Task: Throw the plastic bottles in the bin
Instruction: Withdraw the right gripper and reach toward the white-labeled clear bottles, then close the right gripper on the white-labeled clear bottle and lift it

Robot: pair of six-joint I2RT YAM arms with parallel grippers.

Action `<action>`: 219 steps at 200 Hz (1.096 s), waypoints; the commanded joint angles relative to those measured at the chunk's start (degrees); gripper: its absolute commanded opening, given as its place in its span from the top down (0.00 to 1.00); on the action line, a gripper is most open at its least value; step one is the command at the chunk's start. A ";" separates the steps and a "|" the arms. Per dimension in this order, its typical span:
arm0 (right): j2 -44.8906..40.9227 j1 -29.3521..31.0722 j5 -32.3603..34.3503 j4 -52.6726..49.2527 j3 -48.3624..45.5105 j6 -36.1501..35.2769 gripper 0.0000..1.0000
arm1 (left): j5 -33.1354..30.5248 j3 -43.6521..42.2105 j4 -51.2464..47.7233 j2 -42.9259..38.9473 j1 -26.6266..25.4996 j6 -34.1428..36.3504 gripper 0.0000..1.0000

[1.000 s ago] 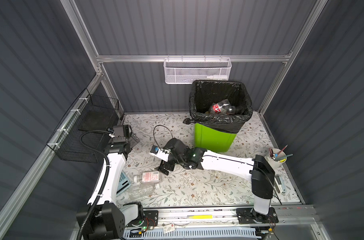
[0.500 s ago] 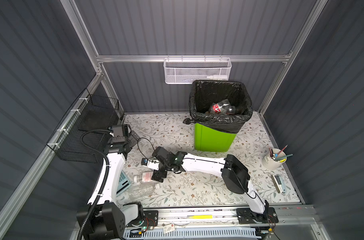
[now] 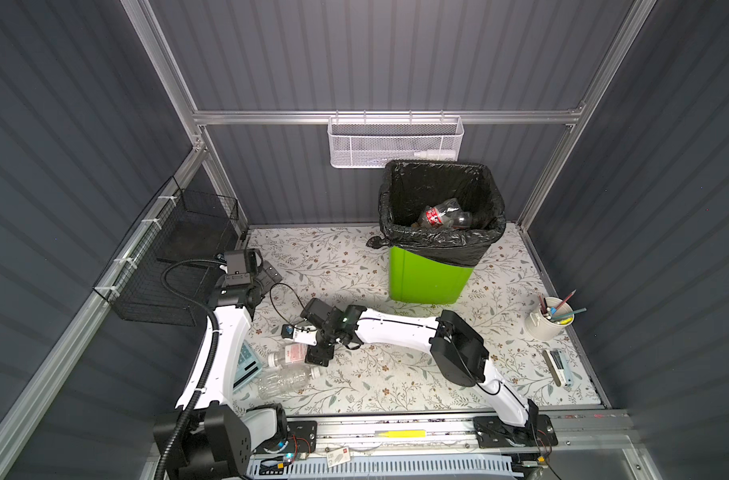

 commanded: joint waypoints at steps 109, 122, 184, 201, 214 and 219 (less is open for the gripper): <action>-4.32 -5.72 2.22 -2.90 -6.64 4.66 0.42 | 0.13 -2.43 0.65 -0.25 1.00 -0.11 0.00; -6.55 -6.71 4.08 -2.66 -9.67 5.81 0.42 | 0.14 -2.50 0.63 -0.23 1.00 -0.21 0.00; -18.35 -8.10 11.20 -4.10 -26.18 9.78 0.27 | 0.60 -3.55 1.25 -0.70 1.00 -1.36 0.00; -20.69 -8.14 13.43 -4.07 -27.00 10.55 0.20 | 0.95 -3.90 1.36 -0.74 1.00 -1.78 0.00; -21.47 -8.10 14.60 -4.16 -25.92 10.90 0.16 | 1.24 -4.24 1.45 -0.82 1.00 -1.98 0.00; -21.49 -8.09 14.85 -4.31 -25.20 10.96 0.15 | 1.29 -4.26 1.60 -0.83 1.00 -2.08 0.00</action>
